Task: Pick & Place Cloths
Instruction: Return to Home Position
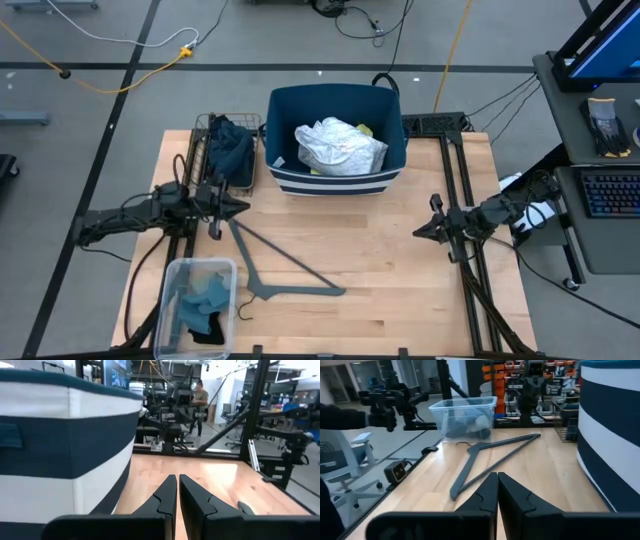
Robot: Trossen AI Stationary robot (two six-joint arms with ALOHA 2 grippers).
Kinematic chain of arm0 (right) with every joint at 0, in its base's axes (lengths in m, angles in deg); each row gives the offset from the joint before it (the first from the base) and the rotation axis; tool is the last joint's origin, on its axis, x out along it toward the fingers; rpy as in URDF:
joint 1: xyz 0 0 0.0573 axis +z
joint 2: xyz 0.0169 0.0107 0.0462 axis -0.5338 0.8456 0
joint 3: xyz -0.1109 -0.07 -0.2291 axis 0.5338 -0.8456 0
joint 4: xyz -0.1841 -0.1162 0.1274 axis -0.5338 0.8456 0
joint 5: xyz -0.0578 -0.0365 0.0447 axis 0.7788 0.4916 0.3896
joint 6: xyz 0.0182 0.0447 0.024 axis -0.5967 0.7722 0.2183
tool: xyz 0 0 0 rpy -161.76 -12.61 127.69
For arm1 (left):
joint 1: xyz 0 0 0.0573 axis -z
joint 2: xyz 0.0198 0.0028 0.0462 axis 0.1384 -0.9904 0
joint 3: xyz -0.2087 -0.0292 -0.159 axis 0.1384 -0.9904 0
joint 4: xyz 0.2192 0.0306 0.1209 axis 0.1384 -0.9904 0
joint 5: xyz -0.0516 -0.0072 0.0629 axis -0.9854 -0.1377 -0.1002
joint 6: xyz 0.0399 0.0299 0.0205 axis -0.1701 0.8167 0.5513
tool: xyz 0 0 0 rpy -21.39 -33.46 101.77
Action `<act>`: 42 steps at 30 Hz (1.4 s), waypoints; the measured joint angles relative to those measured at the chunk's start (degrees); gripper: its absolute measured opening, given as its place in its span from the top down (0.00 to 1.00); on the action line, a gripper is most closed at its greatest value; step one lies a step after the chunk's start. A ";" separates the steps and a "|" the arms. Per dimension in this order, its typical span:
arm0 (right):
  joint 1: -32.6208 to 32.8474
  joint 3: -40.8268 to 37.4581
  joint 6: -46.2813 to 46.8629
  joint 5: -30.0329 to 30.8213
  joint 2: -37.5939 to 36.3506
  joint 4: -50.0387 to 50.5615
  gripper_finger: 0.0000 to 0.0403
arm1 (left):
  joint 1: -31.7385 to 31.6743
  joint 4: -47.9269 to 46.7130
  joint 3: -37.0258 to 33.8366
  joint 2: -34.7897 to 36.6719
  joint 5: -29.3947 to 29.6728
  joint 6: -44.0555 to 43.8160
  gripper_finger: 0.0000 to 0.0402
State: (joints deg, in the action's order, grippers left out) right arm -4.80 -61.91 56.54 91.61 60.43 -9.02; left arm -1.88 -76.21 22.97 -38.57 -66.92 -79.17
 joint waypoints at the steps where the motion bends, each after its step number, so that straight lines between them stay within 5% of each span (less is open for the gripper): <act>1: 0.00 0.00 -0.02 0.26 0.00 0.60 0.99 | 0.34 0.32 0.00 0.00 0.68 -0.23 0.95; 36: 0.00 -2.21 1.56 1.04 0.02 4.29 0.99 | 1.38 -4.81 0.63 0.00 4.64 -3.85 0.95; 42: 0.00 -2.19 11.84 0.98 0.02 4.31 0.99 | 1.36 -4.83 0.63 0.00 4.64 -3.87 0.95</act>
State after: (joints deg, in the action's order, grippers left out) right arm -4.80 -64.10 68.38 92.58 60.45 -4.71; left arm -0.52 -81.03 23.60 -38.57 -62.28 -83.03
